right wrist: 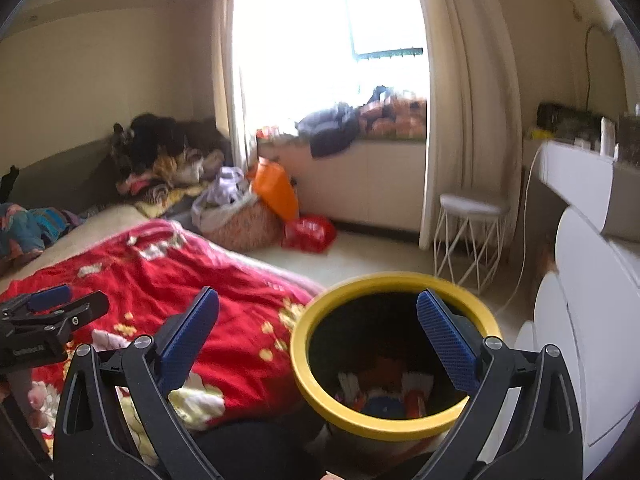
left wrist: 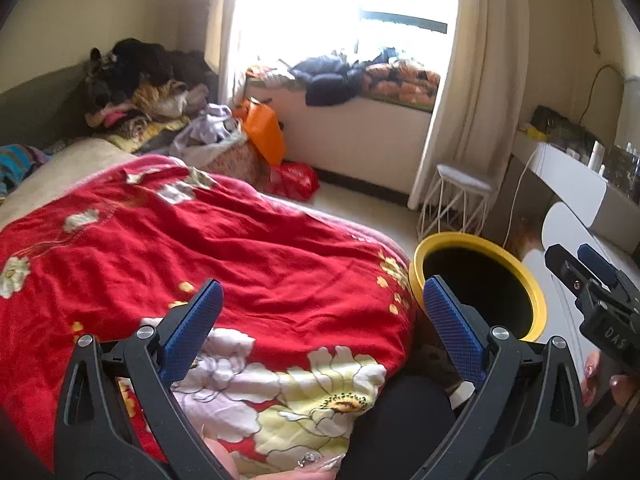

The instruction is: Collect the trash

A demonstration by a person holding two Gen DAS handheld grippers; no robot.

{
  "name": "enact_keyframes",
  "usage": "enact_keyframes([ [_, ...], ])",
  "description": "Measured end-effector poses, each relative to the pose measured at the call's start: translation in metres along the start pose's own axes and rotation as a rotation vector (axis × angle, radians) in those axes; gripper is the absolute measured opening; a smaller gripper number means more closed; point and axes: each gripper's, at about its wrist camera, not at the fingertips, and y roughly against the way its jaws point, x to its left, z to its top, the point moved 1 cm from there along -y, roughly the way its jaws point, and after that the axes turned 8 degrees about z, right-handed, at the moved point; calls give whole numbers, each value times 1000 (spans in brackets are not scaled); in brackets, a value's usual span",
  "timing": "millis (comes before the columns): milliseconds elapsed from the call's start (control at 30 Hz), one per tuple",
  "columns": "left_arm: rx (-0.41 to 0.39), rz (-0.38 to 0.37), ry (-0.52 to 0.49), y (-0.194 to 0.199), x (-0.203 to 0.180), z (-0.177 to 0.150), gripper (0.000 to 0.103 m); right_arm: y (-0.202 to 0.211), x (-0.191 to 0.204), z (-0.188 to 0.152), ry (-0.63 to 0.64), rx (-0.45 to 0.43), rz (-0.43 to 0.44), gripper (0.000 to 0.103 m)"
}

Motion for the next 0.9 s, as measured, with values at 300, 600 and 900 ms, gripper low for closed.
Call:
enact_keyframes([
  [300, -114, 26, -4, 32, 13, -4, 92, 34, 21, -2, 38, -162, -10, 97],
  [600, -146, 31, -3, 35, 19, -14, 92, 36, 27, -14, 52, -196, -50, 97],
  [900, -143, 26, -7, 34, 18, -16, 92, 29, 27, -21, 41, -158, -47, 97],
])
